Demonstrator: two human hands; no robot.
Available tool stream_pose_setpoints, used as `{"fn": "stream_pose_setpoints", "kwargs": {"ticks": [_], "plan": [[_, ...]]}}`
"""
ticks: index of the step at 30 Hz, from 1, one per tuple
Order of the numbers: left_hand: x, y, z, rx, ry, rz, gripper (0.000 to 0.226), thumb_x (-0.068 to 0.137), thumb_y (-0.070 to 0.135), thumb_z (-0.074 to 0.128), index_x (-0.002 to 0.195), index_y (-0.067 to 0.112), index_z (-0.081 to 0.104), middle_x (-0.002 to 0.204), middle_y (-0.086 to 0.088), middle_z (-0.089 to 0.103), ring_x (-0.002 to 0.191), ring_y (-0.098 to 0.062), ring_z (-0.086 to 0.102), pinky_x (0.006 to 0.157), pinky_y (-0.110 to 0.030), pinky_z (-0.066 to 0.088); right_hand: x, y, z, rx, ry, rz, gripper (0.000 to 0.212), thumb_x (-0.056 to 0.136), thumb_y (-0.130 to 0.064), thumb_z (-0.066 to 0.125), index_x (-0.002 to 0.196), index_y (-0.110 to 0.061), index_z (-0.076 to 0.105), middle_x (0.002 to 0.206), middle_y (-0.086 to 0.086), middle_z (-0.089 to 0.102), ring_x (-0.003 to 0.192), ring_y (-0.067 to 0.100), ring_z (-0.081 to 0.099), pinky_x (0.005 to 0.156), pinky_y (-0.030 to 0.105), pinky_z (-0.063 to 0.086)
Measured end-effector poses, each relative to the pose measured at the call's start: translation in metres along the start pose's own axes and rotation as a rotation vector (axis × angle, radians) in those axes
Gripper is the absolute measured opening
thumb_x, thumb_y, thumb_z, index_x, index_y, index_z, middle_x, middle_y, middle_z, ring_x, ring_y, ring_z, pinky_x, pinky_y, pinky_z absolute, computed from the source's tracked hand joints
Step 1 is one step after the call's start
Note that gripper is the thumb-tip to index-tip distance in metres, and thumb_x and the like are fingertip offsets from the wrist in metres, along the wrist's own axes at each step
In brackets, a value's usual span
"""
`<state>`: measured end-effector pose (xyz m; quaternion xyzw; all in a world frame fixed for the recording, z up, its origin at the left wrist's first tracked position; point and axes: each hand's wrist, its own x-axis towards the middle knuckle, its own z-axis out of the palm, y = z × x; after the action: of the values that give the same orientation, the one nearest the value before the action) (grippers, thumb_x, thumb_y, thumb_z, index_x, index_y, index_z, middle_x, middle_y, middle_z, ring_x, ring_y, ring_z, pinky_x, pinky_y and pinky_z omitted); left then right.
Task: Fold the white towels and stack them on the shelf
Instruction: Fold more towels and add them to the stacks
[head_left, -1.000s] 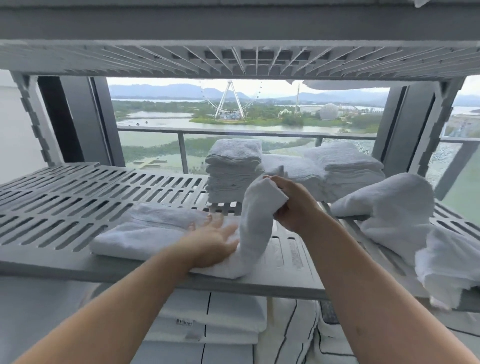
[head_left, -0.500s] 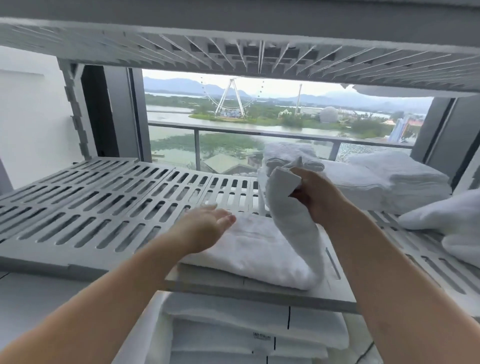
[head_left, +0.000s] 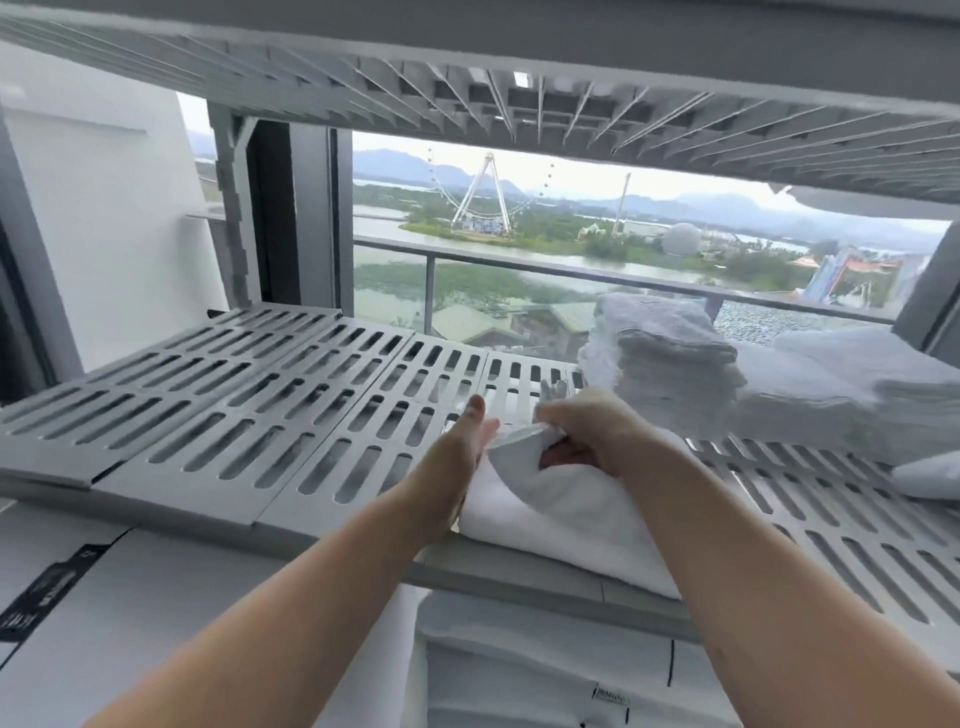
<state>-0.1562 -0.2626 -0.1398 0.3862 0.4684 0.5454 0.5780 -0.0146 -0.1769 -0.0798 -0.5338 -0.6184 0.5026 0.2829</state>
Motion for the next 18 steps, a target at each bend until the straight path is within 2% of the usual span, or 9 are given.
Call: {"fn": "stream_pose_setpoints", "kwargs": {"ticks": [4, 6, 7, 9, 12, 13, 15, 17, 18], "plan": [[-0.001, 0.001, 0.0, -0.013, 0.0, -0.024, 0.081, 0.097, 0.069, 0.03, 0.156, 0.013, 0.029, 0.161, -0.006, 0.033, 0.144, -0.024, 0.038, 0.121, -0.046, 0.025, 0.001, -0.004, 0.014, -0.135, 0.0, 0.033, 0.004, 0.08, -0.007, 0.057, 0.077, -0.004, 0.057, 0.049, 0.012, 0.056, 0.041, 0.025, 0.061, 0.047, 0.029, 0.05], [-0.002, 0.003, -0.001, -0.01, -0.021, -0.026, 0.08, 0.098, 0.069, 0.028, 0.155, 0.012, 0.031, 0.158, -0.006, 0.038, 0.142, -0.024, 0.041, 0.121, -0.047, 0.027, -0.003, -0.008, 0.013, -0.191, -0.064, 0.083, 0.025, 0.09, -0.026, 0.061, 0.086, -0.001, 0.059, 0.054, 0.012, 0.066, 0.039, 0.022, 0.06, 0.043, 0.021, 0.043], [-0.002, 0.007, -0.003, 0.013, -0.018, -0.016, 0.078, 0.099, 0.067, 0.027, 0.151, 0.011, 0.038, 0.152, -0.006, 0.045, 0.138, -0.023, 0.046, 0.121, -0.048, 0.026, -0.007, -0.011, 0.01, -0.23, -0.107, 0.102, 0.037, 0.095, -0.037, 0.057, 0.095, 0.0, 0.059, 0.062, 0.013, 0.071, 0.04, 0.02, 0.06, 0.041, 0.018, 0.039], [-0.001, 0.014, -0.004, 0.173, 0.064, 0.071, 0.062, 0.102, 0.059, 0.03, 0.137, 0.012, 0.05, 0.137, -0.007, 0.056, 0.127, -0.02, 0.052, 0.122, -0.046, 0.023, -0.013, -0.015, 0.005, -0.345, -0.17, 0.055, 0.042, 0.101, -0.041, 0.048, 0.105, -0.001, 0.061, 0.074, 0.012, 0.076, 0.038, 0.017, 0.057, 0.038, 0.017, 0.03], [0.008, 0.026, -0.003, 0.64, 0.3, 0.333, 0.052, 0.101, 0.036, 0.046, 0.15, 0.02, 0.038, 0.156, -0.003, 0.04, 0.144, -0.021, 0.035, 0.12, -0.041, 0.023, -0.025, -0.014, -0.001, -0.542, -0.197, -0.134, 0.021, 0.095, -0.024, 0.057, 0.101, -0.009, 0.071, 0.078, 0.001, 0.078, 0.042, 0.013, 0.051, 0.038, 0.019, 0.034], [0.013, 0.029, -0.001, 0.745, 0.292, 0.424, 0.048, 0.1, 0.026, 0.048, 0.148, 0.022, 0.043, 0.155, -0.001, 0.042, 0.143, -0.02, 0.037, 0.117, -0.035, 0.027, -0.029, -0.011, -0.003, -0.613, -0.192, -0.216, 0.016, 0.092, -0.024, 0.062, 0.096, -0.014, 0.075, 0.078, -0.004, 0.078, 0.046, 0.011, 0.053, 0.043, 0.02, 0.041], [0.028, 0.035, 0.005, 0.875, 0.196, 0.476, 0.038, 0.099, 0.012, 0.047, 0.132, 0.025, 0.061, 0.14, -0.003, 0.059, 0.127, -0.022, 0.055, 0.1, -0.025, 0.042, -0.04, -0.002, -0.004, -0.75, -0.183, -0.366, 0.013, 0.088, -0.031, 0.068, 0.09, -0.024, 0.079, 0.08, -0.011, 0.076, 0.062, 0.005, 0.061, 0.062, 0.024, 0.05], [0.044, 0.039, 0.01, 1.006, 0.143, 0.449, 0.03, 0.099, 0.015, 0.051, 0.119, 0.027, 0.07, 0.125, -0.002, 0.068, 0.109, -0.025, 0.064, 0.078, -0.016, 0.045, -0.051, 0.011, -0.002, -0.835, -0.195, -0.464, 0.014, 0.089, -0.036, 0.067, 0.094, -0.033, 0.079, 0.088, -0.017, 0.072, 0.082, -0.001, 0.062, 0.078, 0.023, 0.046], [0.051, 0.039, 0.011, 1.081, 0.123, 0.437, 0.026, 0.099, 0.019, 0.054, 0.116, 0.027, 0.072, 0.123, 0.0, 0.069, 0.107, -0.022, 0.065, 0.078, -0.016, 0.043, -0.054, 0.019, 0.001, -0.862, -0.189, -0.524, 0.016, 0.09, -0.037, 0.065, 0.1, -0.036, 0.078, 0.096, -0.019, 0.069, 0.093, -0.002, 0.059, 0.088, 0.023, 0.042]]}}
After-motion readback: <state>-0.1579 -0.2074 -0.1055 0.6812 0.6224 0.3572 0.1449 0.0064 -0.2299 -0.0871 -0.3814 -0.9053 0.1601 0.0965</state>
